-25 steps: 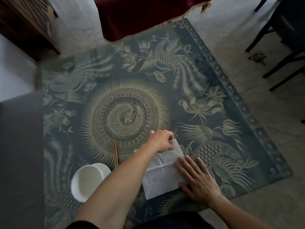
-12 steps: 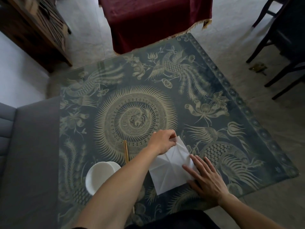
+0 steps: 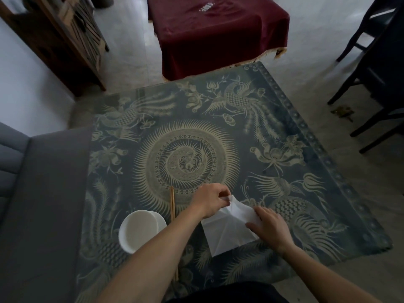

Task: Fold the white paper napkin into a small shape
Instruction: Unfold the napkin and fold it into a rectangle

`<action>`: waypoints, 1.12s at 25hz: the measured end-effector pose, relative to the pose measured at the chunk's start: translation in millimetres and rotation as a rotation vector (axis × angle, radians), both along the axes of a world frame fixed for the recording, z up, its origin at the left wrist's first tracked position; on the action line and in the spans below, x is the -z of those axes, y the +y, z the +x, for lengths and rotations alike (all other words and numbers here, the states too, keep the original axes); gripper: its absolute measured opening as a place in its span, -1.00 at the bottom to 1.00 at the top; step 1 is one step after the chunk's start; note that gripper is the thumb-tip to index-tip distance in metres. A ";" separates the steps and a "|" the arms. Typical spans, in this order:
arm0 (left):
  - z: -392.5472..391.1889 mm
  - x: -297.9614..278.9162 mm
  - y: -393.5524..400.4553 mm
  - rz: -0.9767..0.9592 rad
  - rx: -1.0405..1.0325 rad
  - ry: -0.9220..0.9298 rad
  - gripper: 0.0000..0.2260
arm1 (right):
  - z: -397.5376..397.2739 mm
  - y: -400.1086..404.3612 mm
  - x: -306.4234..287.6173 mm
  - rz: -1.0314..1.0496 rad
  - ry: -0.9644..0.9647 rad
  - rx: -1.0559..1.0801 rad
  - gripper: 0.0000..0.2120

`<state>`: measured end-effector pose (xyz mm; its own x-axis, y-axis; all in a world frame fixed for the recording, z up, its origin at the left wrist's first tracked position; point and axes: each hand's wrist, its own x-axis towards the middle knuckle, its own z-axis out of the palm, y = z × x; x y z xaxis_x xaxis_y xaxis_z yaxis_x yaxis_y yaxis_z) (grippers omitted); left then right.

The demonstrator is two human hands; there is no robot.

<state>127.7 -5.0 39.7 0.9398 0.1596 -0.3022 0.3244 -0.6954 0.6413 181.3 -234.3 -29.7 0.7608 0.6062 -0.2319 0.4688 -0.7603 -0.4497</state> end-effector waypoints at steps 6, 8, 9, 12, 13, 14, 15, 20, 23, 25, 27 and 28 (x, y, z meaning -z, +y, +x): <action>-31.8 6.4 -1.7 0.053 -0.004 -0.110 -0.91 | -4.2 -15.9 -7.7 0.022 -0.014 -0.003 -0.81; -41.8 5.6 -2.3 0.090 0.031 -0.142 -0.93 | -7.5 -23.8 -6.2 0.043 -0.097 -0.021 -0.78; -46.5 6.0 -2.0 0.111 0.052 -0.166 -0.94 | -9.4 -27.6 -5.9 0.053 -0.131 -0.041 -0.76; -62.6 9.5 -5.4 0.167 0.103 -0.219 -0.95 | -15.4 -36.9 -4.6 0.093 -0.223 -0.114 -0.73; -68.7 11.2 -7.9 0.167 0.106 -0.211 -0.95 | -17.1 -38.4 -4.6 0.102 -0.243 -0.123 -0.73; -75.2 13.9 -10.7 0.168 0.108 -0.200 -0.95 | -18.7 -39.6 -4.6 0.107 -0.258 -0.122 -0.72; -81.5 17.4 -13.2 0.182 0.113 -0.196 -0.94 | -19.9 -40.4 -4.6 0.111 -0.272 -0.119 -0.72; -106.6 34.6 -20.3 0.274 0.131 -0.200 -0.93 | -23.7 -43.8 -5.2 0.121 -0.306 -0.139 -0.71; -114.7 42.7 -24.2 0.299 0.157 -0.169 -0.91 | -25.5 -45.3 -5.0 0.107 -0.318 -0.170 -0.73; -119.0 48.0 -26.7 0.321 0.167 -0.150 -0.90 | -24.9 -46.2 -4.2 0.099 -0.319 -0.171 -0.74; -122.9 53.5 -28.5 0.346 0.158 -0.124 -0.87 | -24.6 -46.6 -3.5 0.092 -0.316 -0.162 -0.74; -124.4 55.5 -29.2 0.351 0.155 -0.108 -0.86 | -24.7 -47.1 -2.9 0.091 -0.318 -0.162 -0.74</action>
<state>3.4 -34.3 -15.8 0.9842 0.0895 -0.1529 0.1423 -0.9136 0.3809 156.6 -281.4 -26.8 0.6783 0.7323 0.0611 0.7072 -0.6280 -0.3248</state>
